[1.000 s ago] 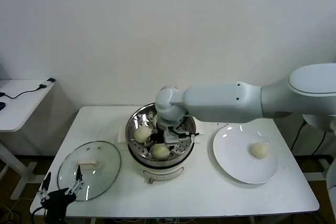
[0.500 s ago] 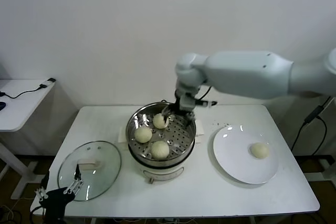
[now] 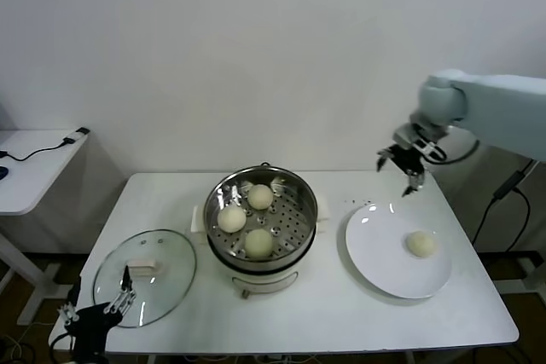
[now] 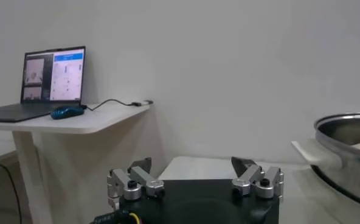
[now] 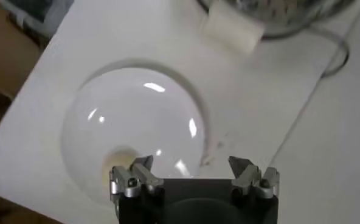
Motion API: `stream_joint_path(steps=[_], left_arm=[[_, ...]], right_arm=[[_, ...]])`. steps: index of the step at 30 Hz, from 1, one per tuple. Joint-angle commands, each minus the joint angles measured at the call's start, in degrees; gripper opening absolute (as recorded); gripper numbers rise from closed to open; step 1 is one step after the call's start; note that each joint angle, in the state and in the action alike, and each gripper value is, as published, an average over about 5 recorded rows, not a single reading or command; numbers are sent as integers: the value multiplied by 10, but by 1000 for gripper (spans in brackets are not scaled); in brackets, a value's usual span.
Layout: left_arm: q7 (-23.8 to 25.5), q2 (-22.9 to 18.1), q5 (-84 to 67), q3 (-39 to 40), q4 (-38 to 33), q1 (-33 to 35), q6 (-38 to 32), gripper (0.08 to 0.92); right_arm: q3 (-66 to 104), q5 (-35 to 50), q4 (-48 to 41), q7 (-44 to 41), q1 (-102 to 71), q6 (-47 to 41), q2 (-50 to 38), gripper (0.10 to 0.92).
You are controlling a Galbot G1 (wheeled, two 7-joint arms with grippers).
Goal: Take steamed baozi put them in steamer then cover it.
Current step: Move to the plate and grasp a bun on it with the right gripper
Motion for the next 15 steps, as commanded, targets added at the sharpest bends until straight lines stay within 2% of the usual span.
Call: stream_joint_path(steps=[1,15], left_arm=[[1,-3,1,1,0,-1,3,823],[2,-15,14,4,0,3,2,823]], right_arm=[[74,-12,-37,8,-159,-103,-130,823],[239,-96,-135,46,-342,-121,-75,823]])
